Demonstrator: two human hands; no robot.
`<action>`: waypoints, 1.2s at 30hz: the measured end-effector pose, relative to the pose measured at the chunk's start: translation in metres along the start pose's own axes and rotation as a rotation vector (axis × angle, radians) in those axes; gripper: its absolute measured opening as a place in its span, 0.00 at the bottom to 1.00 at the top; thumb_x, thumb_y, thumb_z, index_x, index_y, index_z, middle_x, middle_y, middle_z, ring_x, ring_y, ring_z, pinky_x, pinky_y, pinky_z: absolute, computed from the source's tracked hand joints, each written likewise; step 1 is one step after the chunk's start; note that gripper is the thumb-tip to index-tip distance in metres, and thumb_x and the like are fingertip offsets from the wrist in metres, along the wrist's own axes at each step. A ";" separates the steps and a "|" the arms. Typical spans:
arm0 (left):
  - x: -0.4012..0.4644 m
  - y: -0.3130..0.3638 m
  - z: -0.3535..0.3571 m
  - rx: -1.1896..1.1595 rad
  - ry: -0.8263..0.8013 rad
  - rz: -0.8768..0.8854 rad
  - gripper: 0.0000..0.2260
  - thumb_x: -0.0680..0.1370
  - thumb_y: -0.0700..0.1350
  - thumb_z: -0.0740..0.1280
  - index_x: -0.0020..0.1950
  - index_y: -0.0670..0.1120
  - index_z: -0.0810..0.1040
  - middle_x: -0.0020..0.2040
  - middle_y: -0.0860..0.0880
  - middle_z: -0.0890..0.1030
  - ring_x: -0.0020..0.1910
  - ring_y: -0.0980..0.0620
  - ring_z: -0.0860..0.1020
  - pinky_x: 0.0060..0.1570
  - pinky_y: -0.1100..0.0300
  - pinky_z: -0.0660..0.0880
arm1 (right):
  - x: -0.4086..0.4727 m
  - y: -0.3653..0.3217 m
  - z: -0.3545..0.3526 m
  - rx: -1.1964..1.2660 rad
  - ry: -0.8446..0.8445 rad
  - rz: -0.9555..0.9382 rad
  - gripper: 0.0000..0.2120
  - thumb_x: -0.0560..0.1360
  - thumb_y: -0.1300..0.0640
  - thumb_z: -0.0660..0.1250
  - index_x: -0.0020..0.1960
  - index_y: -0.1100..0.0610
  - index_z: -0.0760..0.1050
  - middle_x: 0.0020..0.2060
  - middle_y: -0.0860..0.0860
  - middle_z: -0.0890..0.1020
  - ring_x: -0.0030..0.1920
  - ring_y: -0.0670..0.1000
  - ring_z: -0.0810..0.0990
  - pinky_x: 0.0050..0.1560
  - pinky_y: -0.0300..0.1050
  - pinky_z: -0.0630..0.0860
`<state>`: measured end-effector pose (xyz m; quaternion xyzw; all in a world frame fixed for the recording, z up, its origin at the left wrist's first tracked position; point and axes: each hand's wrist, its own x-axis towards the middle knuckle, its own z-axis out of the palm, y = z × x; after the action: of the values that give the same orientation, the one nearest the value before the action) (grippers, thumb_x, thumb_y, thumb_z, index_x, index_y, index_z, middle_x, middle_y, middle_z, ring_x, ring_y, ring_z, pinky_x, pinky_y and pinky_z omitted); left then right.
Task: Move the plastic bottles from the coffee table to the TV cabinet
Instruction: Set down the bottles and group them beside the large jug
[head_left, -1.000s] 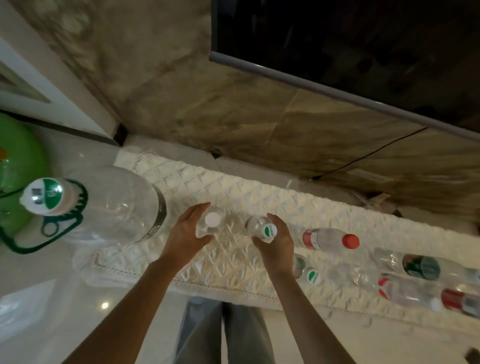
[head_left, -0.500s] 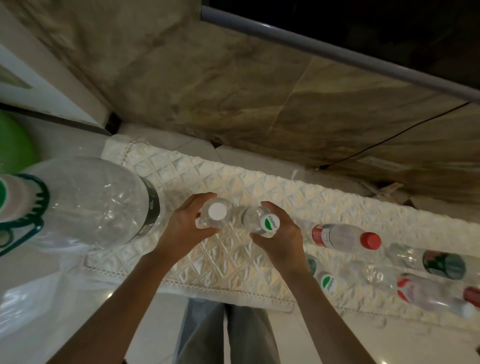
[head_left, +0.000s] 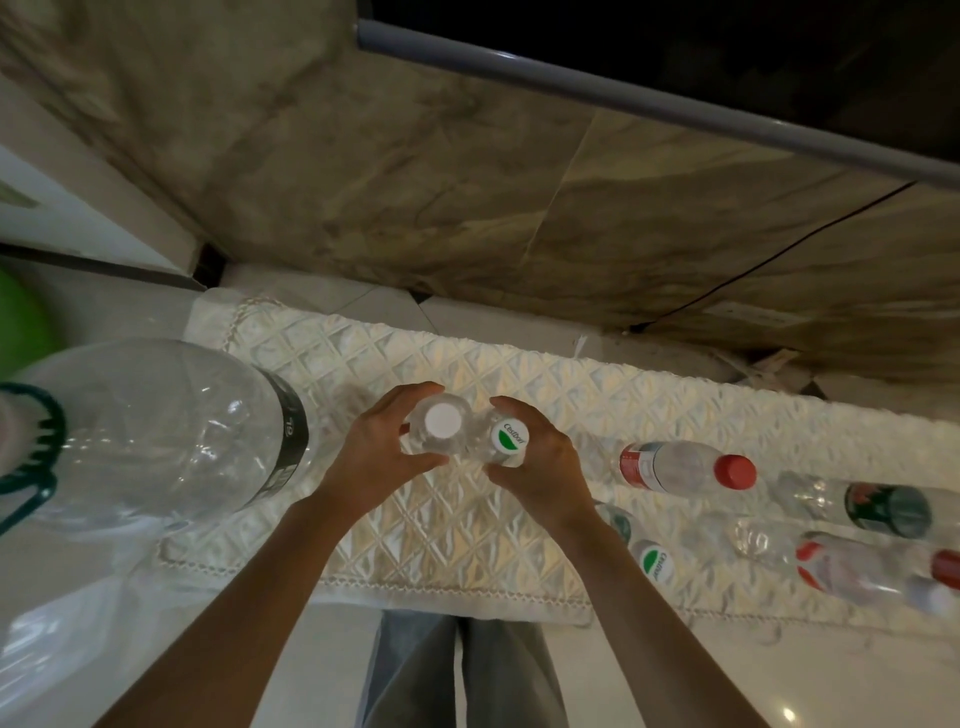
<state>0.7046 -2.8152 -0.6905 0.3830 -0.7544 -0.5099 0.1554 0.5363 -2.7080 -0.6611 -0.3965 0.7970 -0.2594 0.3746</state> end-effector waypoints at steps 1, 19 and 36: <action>0.000 0.000 -0.001 -0.012 -0.010 -0.008 0.34 0.62 0.37 0.79 0.63 0.53 0.71 0.59 0.57 0.74 0.58 0.59 0.74 0.55 0.61 0.77 | 0.000 0.000 0.000 -0.002 -0.004 -0.002 0.33 0.63 0.66 0.74 0.65 0.50 0.71 0.60 0.46 0.77 0.57 0.46 0.77 0.53 0.33 0.71; -0.007 0.004 -0.001 0.069 -0.010 0.006 0.33 0.63 0.38 0.79 0.65 0.46 0.73 0.60 0.52 0.75 0.58 0.60 0.73 0.54 0.71 0.73 | -0.001 0.005 -0.001 -0.061 0.023 -0.080 0.33 0.63 0.65 0.75 0.66 0.54 0.70 0.62 0.49 0.76 0.60 0.48 0.76 0.54 0.29 0.67; -0.009 0.007 0.002 0.092 -0.002 -0.027 0.35 0.64 0.39 0.79 0.68 0.47 0.70 0.62 0.54 0.72 0.59 0.54 0.74 0.58 0.62 0.74 | -0.003 0.009 0.002 -0.053 0.049 -0.105 0.36 0.62 0.63 0.76 0.68 0.56 0.69 0.62 0.53 0.76 0.61 0.53 0.76 0.59 0.42 0.74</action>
<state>0.7061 -2.8060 -0.6837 0.3992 -0.7719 -0.4773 0.1301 0.5351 -2.7008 -0.6678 -0.4411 0.7906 -0.2671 0.3302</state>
